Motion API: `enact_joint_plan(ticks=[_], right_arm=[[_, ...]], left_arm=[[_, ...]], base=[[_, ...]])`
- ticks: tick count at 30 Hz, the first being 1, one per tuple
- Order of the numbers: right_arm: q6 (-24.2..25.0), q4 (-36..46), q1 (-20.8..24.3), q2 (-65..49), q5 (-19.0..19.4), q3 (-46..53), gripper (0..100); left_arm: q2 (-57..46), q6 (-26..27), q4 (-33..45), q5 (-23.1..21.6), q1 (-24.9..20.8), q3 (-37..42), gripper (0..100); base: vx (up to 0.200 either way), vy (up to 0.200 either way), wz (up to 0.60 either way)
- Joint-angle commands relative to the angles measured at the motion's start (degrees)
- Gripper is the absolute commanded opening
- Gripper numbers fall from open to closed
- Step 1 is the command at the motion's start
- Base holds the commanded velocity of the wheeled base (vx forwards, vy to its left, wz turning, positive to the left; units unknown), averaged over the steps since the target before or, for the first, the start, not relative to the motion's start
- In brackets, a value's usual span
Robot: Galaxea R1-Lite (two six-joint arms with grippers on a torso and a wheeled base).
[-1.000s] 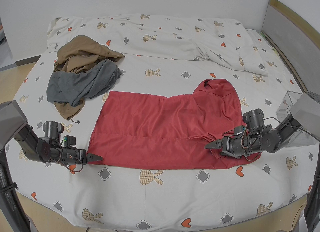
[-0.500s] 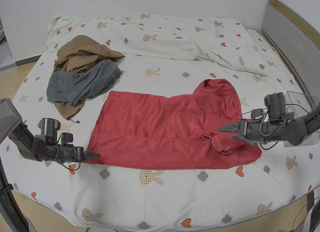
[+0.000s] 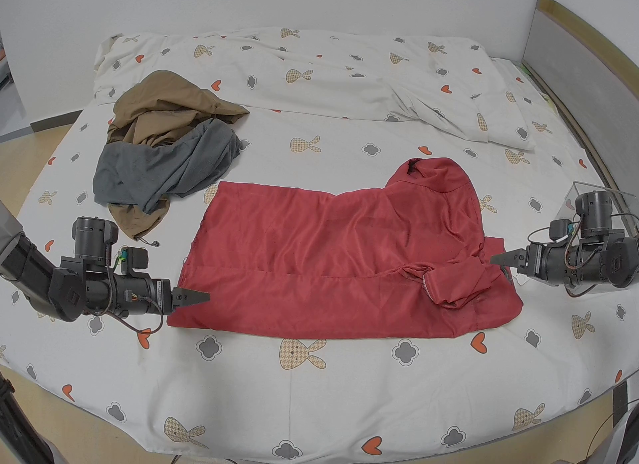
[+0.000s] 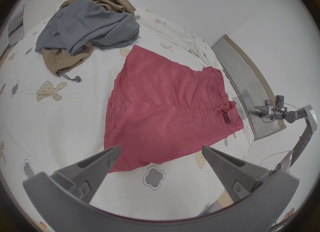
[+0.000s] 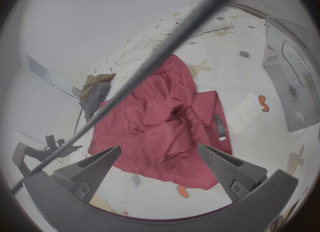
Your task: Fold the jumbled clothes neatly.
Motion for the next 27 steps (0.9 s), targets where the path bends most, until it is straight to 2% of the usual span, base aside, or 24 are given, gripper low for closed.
enact_joint_plan(ticks=[1, 6, 23, 24, 27], right_arm=[[-3.7, -0.2, -3.8, 7.2, 0.1, -0.6, 100], [-6.9, -0.3, -4.6, 10.3, 0.1, -1.2, 100], [-6.6, -0.1, -2.9, 14.6, 0.2, -2.0, 100], [-6.6, -0.1, -3.2, 14.5, 0.1, -2.1, 0], [-6.6, 0.1, -3.7, 14.2, 0.1, -2.4, 0]], left_arm=[[4.0, -0.7, 0.1, 0.0, -2.4, -2.7, 100], [7.7, -1.1, -0.3, 0.1, -2.3, -3.5, 100], [12.7, -0.8, 0.0, 0.2, -0.5, -4.5, 100], [12.9, -0.8, 0.1, 0.2, -0.2, -4.5, 100], [13.1, -0.7, 0.2, 0.3, 0.2, -4.3, 100]], base=[[0.000, 0.000, 0.00], [0.000, 0.000, 0.00], [0.000, 0.000, 0.00], [0.000, 0.000, 0.00], [0.000, 0.000, 0.00]])
